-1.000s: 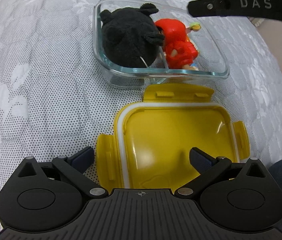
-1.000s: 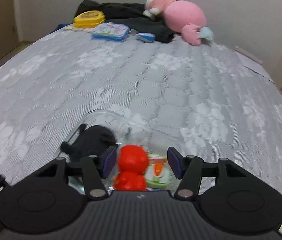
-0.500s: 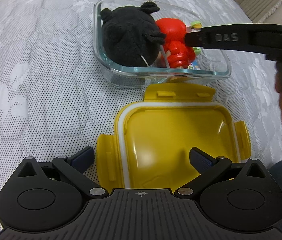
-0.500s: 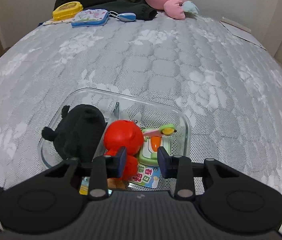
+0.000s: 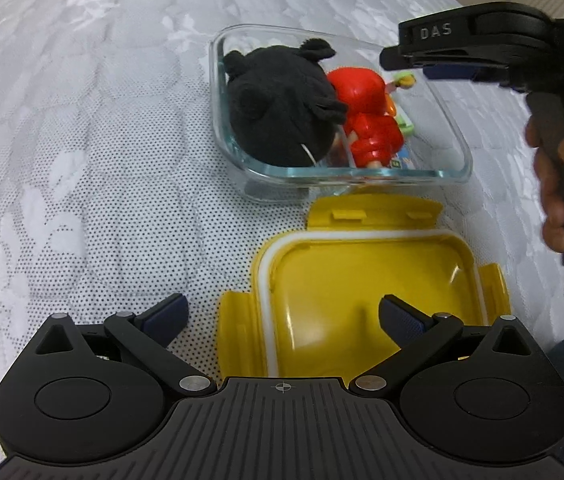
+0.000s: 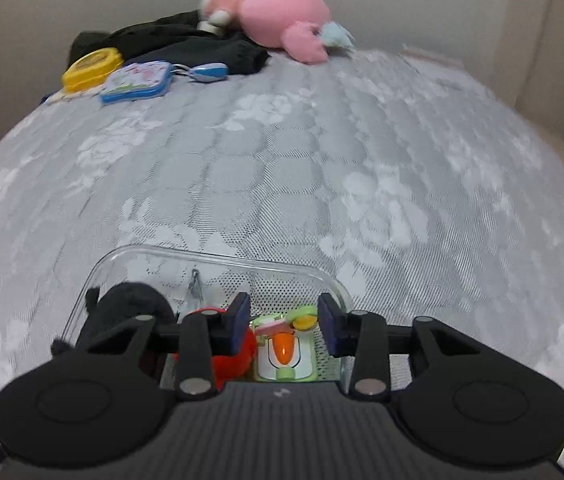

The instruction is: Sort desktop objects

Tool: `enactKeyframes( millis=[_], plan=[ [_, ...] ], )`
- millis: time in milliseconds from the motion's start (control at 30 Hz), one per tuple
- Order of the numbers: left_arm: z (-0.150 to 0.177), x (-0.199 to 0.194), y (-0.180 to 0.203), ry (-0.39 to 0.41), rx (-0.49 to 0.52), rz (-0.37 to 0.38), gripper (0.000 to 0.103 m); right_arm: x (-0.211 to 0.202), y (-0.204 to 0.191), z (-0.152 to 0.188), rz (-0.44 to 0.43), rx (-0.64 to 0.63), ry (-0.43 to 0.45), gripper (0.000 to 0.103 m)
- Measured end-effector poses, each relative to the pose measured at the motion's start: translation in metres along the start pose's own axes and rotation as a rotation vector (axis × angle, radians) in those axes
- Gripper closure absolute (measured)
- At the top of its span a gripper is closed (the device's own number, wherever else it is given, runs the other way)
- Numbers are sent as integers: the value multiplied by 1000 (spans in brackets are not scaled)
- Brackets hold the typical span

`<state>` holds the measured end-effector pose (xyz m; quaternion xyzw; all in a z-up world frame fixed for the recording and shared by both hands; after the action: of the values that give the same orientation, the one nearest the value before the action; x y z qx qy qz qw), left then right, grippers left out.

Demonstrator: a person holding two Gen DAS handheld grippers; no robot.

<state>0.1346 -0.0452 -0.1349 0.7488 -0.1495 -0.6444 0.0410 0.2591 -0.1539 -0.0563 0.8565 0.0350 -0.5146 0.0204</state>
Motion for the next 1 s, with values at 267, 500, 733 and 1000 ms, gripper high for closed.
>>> enactKeyframes(
  millis=[267, 500, 733, 1000],
  plan=[
    [-5, -12, -10, 23, 10, 15, 0, 32, 12, 2, -23, 123, -41, 55],
    [-9, 1, -2, 29, 4, 25, 0, 36, 3, 1, 31, 48, -26, 66],
    [-9, 5, -5, 21, -11, 18, 0, 13, 8, 4, -36, 83, -26, 83],
    [-10, 9, -11, 11, -44, 0, 0, -22, 12, 18, -80, 67, -27, 84]
  ],
)
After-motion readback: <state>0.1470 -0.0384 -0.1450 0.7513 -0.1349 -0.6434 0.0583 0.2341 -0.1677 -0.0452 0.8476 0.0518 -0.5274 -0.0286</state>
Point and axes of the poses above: each gripper's, at about its wrist camera, not at the fingertips, and x roughly the way its jaws point, y to its right, z to its underside, the point moved 6 cm from there along x, roughly the way its jaws point, and after that the axes turned 12 degrees about -y, right-handed, at the moved point
